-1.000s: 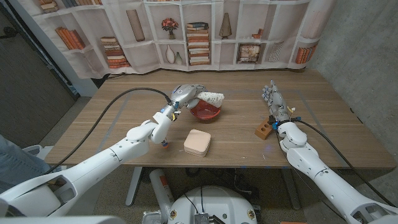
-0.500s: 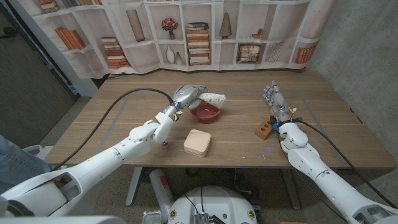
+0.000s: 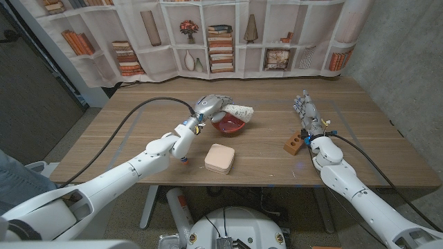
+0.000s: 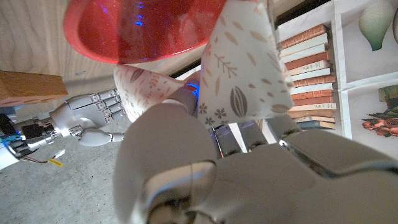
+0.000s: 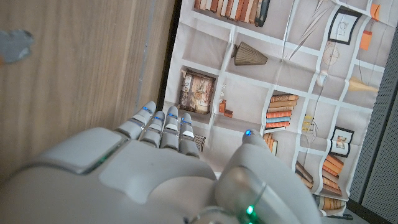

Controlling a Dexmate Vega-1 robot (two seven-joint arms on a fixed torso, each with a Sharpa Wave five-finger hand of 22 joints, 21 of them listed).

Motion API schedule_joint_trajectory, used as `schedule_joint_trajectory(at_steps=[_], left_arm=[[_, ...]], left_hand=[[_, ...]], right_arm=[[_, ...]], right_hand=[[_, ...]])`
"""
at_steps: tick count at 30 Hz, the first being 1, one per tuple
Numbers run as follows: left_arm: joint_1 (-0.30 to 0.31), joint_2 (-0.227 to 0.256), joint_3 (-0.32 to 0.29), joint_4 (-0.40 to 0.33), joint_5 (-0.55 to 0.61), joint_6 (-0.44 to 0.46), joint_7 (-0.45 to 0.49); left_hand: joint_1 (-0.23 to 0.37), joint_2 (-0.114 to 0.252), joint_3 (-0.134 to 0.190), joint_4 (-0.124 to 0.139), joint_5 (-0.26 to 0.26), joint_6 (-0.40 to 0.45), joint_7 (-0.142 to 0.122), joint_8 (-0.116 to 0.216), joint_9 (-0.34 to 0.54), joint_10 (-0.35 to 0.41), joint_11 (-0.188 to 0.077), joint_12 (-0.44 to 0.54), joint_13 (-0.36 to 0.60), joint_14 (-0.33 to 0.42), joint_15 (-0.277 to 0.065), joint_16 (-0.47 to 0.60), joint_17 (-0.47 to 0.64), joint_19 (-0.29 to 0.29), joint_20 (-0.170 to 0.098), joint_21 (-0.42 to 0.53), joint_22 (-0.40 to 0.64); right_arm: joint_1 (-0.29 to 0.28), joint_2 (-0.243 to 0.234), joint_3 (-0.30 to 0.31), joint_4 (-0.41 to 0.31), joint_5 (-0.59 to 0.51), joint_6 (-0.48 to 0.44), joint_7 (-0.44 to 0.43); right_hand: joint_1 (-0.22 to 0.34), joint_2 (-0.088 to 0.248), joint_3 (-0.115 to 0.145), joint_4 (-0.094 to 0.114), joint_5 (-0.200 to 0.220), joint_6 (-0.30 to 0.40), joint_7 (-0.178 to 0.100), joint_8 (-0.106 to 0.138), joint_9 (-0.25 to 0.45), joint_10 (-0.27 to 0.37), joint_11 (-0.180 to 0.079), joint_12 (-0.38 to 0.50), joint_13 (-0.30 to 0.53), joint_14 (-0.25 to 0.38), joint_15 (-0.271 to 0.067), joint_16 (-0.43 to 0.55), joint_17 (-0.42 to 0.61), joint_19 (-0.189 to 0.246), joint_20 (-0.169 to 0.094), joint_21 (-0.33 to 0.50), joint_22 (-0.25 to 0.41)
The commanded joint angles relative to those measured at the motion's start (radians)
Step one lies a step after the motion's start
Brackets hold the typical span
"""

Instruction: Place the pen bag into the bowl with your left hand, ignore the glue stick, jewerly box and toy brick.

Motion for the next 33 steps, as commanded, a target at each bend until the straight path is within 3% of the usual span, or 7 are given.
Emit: schedule_joint_trajectory(at_steps=[1, 6, 17, 25, 33], left_arm=[[0.004, 0.006, -0.001, -0.037, -0.012, 0.032, -0.053], [0.01, 0.01, -0.003, -0.053, -0.012, 0.045, -0.068], [0.032, 0.025, -0.027, -0.088, -0.047, 0.047, -0.089], [0.053, 0.038, -0.056, -0.11, -0.094, 0.036, -0.104], [0.068, 0.045, -0.072, -0.126, -0.102, 0.046, -0.104]], left_hand=[[-0.024, -0.009, -0.015, 0.007, -0.001, -0.027, 0.005, -0.013, 0.0, -0.022, 0.0, -0.006, 0.002, -0.027, -0.096, -0.009, -0.005, -0.019, 0.007, -0.012, 0.002], [-0.036, -0.015, -0.022, 0.009, 0.003, -0.057, 0.005, -0.026, -0.001, -0.049, 0.004, -0.012, 0.002, -0.057, -0.088, -0.015, -0.015, -0.037, 0.015, -0.025, 0.002], [-0.109, -0.045, -0.064, 0.04, 0.011, -0.093, 0.003, -0.043, -0.002, -0.086, 0.004, -0.014, -0.003, -0.093, -0.078, -0.012, -0.03, -0.066, 0.037, -0.05, 0.002], [-0.244, -0.04, -0.115, 0.123, 0.025, -0.132, 0.017, -0.065, -0.001, -0.122, 0.029, -0.012, -0.01, -0.127, -0.053, -0.007, -0.042, -0.096, 0.065, -0.076, 0.005], [-0.292, -0.043, -0.134, 0.152, 0.029, -0.144, 0.02, -0.073, -0.001, -0.138, 0.033, -0.012, -0.013, -0.142, -0.042, -0.008, -0.046, -0.113, 0.077, -0.088, 0.006]], right_arm=[[-0.008, -0.006, 0.005, -0.007, 0.007, 0.003, 0.005], [-0.009, -0.008, 0.007, -0.008, 0.009, 0.004, 0.009], [-0.019, -0.02, 0.009, -0.03, 0.008, -0.005, 0.006], [-0.023, -0.025, 0.009, -0.045, 0.005, -0.012, 0.001], [-0.022, -0.025, 0.006, -0.048, 0.005, -0.016, 0.003]], right_hand=[[0.002, 0.004, -0.001, 0.0, -0.003, 0.012, -0.001, -0.001, 0.005, 0.005, 0.002, 0.0, 0.005, 0.011, 0.004, 0.0, 0.006, 0.009, -0.007, -0.007, 0.004], [0.002, 0.004, -0.001, 0.0, -0.003, 0.012, -0.001, -0.001, 0.005, 0.007, 0.003, 0.0, 0.005, 0.012, 0.004, 0.0, 0.006, 0.01, -0.006, -0.008, 0.004], [0.002, 0.005, -0.001, -0.001, -0.003, 0.012, -0.001, -0.001, 0.005, 0.007, 0.003, 0.0, 0.005, 0.014, 0.004, 0.001, 0.006, 0.011, -0.006, -0.01, 0.004], [0.002, 0.006, -0.002, -0.002, -0.003, 0.012, -0.001, -0.001, 0.005, 0.009, 0.004, 0.001, 0.005, 0.014, 0.004, 0.001, 0.006, 0.012, -0.006, -0.011, 0.004], [0.002, 0.007, -0.002, -0.002, -0.003, 0.011, -0.001, -0.001, 0.005, 0.009, 0.003, 0.001, 0.005, 0.014, 0.004, 0.0, 0.006, 0.012, -0.005, -0.012, 0.004]])
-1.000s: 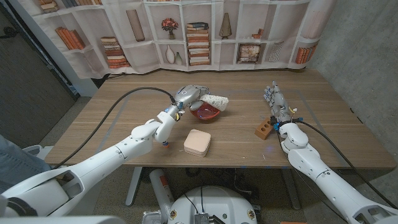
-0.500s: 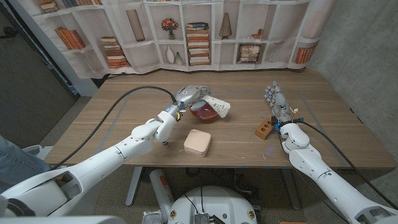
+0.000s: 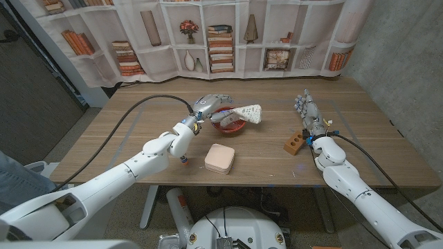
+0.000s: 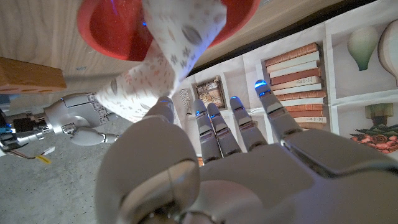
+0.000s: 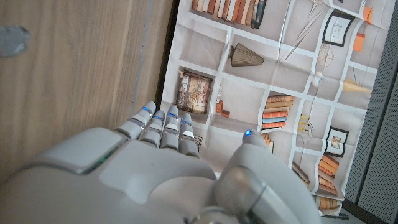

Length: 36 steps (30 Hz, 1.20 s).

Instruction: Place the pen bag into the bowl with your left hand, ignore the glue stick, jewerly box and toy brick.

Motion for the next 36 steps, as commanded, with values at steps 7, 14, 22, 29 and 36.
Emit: schedule_joint_trajectory(at_steps=[7, 14, 22, 29, 36], left_arm=[[0.04, 0.014, -0.045, -0.036, -0.052, 0.006, 0.003], [0.054, 0.015, -0.06, -0.045, -0.062, 0.013, 0.019], [0.071, 0.015, -0.083, -0.064, -0.091, 0.019, 0.033], [0.078, 0.022, -0.095, -0.09, -0.1, 0.027, 0.024], [0.087, 0.022, -0.103, -0.11, -0.105, 0.038, 0.019]], left_hand=[[-0.042, -0.004, -0.014, 0.026, 0.009, -0.012, 0.002, -0.007, 0.003, -0.009, 0.007, 0.001, -0.003, -0.014, -0.044, 0.008, -0.002, -0.017, 0.006, -0.01, 0.003], [-0.054, -0.002, -0.018, 0.034, 0.012, -0.015, 0.003, -0.01, 0.002, -0.011, 0.006, 0.002, -0.005, -0.016, -0.043, 0.01, -0.004, -0.021, 0.008, -0.014, 0.004], [-0.064, 0.004, -0.018, 0.041, 0.015, -0.013, 0.001, -0.01, 0.002, -0.002, 0.007, 0.007, -0.007, -0.01, -0.045, 0.014, -0.006, -0.02, 0.007, -0.016, 0.004], [-0.07, 0.008, -0.019, 0.045, 0.017, -0.021, 0.002, -0.015, 0.001, -0.007, 0.006, 0.006, -0.009, -0.02, -0.039, 0.011, -0.009, -0.026, 0.008, -0.02, 0.004], [-0.081, 0.008, -0.022, 0.05, 0.02, -0.043, 0.004, -0.027, 0.0, -0.023, 0.011, 0.004, -0.013, -0.038, -0.031, 0.007, -0.016, -0.067, 0.018, -0.041, 0.005]], right_arm=[[-0.006, -0.005, -0.002, -0.021, -0.005, -0.011, -0.007], [-0.007, -0.005, -0.004, -0.025, -0.008, -0.011, -0.007], [-0.007, -0.004, -0.007, -0.031, -0.014, -0.009, -0.012], [-0.016, -0.005, -0.005, -0.041, -0.016, -0.006, -0.018], [-0.026, -0.007, -0.003, -0.051, -0.018, -0.005, -0.025]], right_hand=[[0.003, 0.007, -0.002, -0.003, 0.001, 0.011, -0.003, -0.001, 0.005, 0.005, -0.003, 0.0, 0.005, 0.008, -0.002, 0.0, 0.006, 0.013, -0.005, -0.006, 0.005], [0.003, 0.008, -0.002, -0.003, 0.001, 0.011, -0.003, -0.001, 0.005, 0.006, -0.001, 0.001, 0.005, 0.008, -0.001, 0.0, 0.006, 0.013, -0.005, -0.007, 0.005], [0.003, 0.009, -0.003, -0.004, 0.001, 0.012, -0.003, -0.001, 0.005, 0.007, -0.002, 0.001, 0.005, 0.009, -0.001, 0.0, 0.006, 0.013, -0.005, -0.009, 0.005], [0.003, 0.01, -0.003, -0.005, 0.0, 0.012, -0.002, -0.001, 0.005, 0.006, -0.003, 0.0, 0.005, 0.009, -0.001, 0.0, 0.006, 0.014, -0.006, -0.01, 0.005], [0.004, 0.011, -0.003, -0.005, 0.0, 0.012, -0.003, -0.001, 0.005, 0.007, 0.0, 0.0, 0.005, 0.009, -0.002, 0.0, 0.006, 0.014, -0.005, -0.011, 0.005]])
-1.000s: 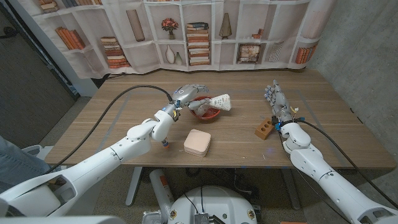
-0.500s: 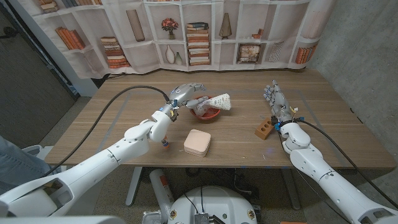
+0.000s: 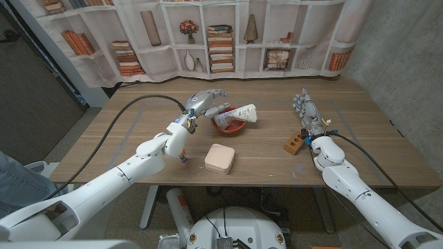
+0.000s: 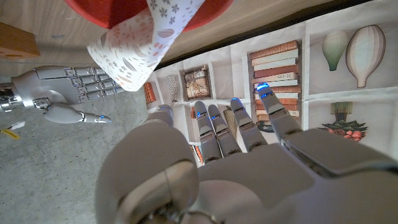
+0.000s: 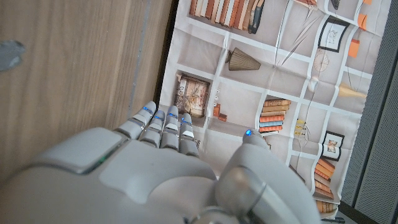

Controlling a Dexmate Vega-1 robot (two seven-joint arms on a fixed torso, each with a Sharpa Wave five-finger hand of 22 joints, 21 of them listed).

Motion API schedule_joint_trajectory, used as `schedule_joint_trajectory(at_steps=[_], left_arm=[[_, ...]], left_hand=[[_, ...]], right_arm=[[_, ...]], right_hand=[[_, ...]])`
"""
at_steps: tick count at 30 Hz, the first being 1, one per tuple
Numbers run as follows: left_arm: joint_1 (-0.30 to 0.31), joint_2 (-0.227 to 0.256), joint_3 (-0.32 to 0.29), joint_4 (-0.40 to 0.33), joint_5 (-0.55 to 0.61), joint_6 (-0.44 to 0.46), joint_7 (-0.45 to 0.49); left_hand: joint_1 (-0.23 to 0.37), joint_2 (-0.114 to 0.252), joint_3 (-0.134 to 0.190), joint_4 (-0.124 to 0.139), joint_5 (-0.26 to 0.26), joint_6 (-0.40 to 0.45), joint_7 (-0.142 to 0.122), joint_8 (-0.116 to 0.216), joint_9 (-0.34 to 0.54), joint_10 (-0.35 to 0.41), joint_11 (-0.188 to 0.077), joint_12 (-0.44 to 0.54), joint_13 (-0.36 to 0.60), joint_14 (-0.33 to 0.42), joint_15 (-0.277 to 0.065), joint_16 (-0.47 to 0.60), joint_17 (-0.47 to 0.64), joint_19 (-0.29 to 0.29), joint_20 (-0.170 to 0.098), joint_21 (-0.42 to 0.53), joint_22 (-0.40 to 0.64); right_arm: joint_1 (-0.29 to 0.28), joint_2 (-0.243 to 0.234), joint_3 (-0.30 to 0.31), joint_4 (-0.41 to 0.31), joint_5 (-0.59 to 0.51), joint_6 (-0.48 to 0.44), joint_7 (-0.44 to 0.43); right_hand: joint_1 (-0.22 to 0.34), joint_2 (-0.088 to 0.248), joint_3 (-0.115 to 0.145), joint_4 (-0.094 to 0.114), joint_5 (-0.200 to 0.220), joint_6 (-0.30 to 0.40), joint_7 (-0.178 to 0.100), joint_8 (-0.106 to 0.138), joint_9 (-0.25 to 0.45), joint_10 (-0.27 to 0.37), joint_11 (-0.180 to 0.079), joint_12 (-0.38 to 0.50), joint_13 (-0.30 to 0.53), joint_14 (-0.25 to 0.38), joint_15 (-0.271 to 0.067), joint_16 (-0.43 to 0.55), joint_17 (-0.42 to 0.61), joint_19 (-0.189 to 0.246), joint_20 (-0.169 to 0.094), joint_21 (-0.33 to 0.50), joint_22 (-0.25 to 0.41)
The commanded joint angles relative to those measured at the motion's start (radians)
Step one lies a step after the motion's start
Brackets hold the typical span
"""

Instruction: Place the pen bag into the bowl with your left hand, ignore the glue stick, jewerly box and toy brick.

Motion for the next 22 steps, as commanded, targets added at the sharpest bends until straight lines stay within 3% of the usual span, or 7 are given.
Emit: schedule_joint_trajectory(at_steps=[1, 6, 22], left_arm=[[0.017, 0.003, -0.02, -0.037, -0.014, 0.017, -0.002], [0.025, 0.002, -0.034, -0.044, -0.043, 0.007, -0.003], [0.02, 0.0, -0.041, -0.067, -0.08, 0.024, -0.062]], left_hand=[[-0.013, 0.001, 0.001, 0.009, 0.007, -0.018, 0.005, -0.01, 0.0, -0.014, -0.004, 0.003, -0.001, -0.017, -0.03, 0.0, -0.003, -0.036, 0.015, -0.017, 0.005], [-0.023, 0.001, -0.003, 0.013, 0.009, -0.036, 0.013, -0.018, 0.0, -0.02, -0.005, 0.004, -0.004, -0.029, -0.027, -0.001, -0.008, -0.062, 0.007, -0.029, 0.006], [-0.113, -0.024, -0.051, 0.053, 0.011, -0.098, 0.022, -0.043, 0.0, -0.066, 0.008, -0.001, -0.013, -0.079, -0.006, -0.004, -0.02, -0.11, 0.014, -0.05, 0.01]], right_arm=[[-0.014, -0.003, 0.003, -0.017, -0.005, 0.004, -0.012], [-0.02, -0.004, 0.002, -0.026, -0.009, 0.001, -0.019], [-0.029, -0.012, 0.005, -0.052, -0.015, -0.01, -0.031]], right_hand=[[0.004, 0.011, 0.001, -0.001, 0.0, 0.006, 0.003, -0.001, 0.005, 0.007, 0.0, 0.001, 0.005, 0.009, -0.001, 0.0, 0.006, 0.008, 0.0, -0.001, 0.005], [0.004, 0.012, 0.001, -0.002, 0.0, 0.007, 0.003, -0.001, 0.005, 0.009, -0.001, 0.001, 0.005, 0.009, -0.002, 0.0, 0.006, 0.008, 0.0, -0.002, 0.005], [0.008, 0.016, 0.003, -0.005, -0.001, 0.007, 0.002, -0.001, 0.005, 0.008, -0.001, 0.0, 0.005, 0.009, -0.001, -0.001, 0.005, 0.008, 0.002, -0.005, 0.005]])
